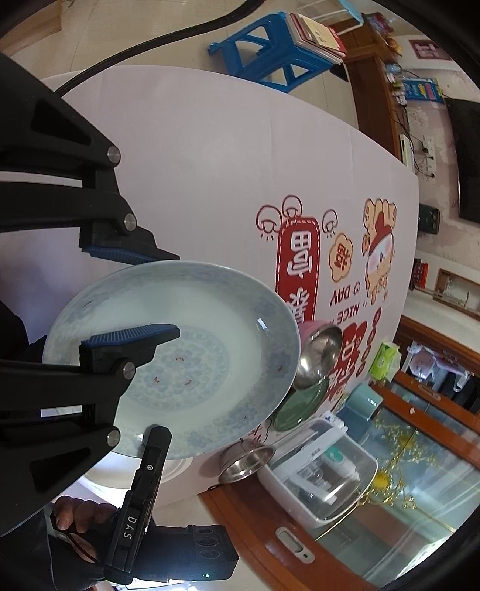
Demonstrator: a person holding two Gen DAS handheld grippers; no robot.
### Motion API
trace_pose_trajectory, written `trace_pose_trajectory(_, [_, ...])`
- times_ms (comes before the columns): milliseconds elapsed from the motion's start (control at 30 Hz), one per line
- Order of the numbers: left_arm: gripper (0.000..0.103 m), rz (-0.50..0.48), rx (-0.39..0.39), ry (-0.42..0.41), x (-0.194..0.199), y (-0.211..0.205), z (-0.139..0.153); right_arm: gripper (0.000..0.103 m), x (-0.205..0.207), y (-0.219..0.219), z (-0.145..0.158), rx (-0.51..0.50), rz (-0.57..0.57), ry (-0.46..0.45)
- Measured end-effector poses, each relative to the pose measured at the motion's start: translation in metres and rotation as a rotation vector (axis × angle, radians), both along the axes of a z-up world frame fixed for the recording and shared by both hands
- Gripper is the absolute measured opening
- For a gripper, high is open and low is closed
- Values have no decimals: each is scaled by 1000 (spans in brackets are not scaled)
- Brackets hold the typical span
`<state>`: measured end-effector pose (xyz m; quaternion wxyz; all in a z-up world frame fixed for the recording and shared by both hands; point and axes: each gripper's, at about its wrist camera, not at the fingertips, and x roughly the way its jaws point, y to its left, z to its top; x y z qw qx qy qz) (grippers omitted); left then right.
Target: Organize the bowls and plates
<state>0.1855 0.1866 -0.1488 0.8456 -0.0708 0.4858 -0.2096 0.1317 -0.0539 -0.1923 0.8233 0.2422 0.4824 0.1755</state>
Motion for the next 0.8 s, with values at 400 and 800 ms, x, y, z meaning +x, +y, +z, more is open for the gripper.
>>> trace_pose_trajectory(400, [28, -82, 1, -40, -27, -30, 19, 11, -46, -25, 13, 1, -77, -32])
trace_pose_trajectory(800, [28, -148, -18, -53, -59, -82, 28, 11, -92, -71, 24, -12, -143, -43])
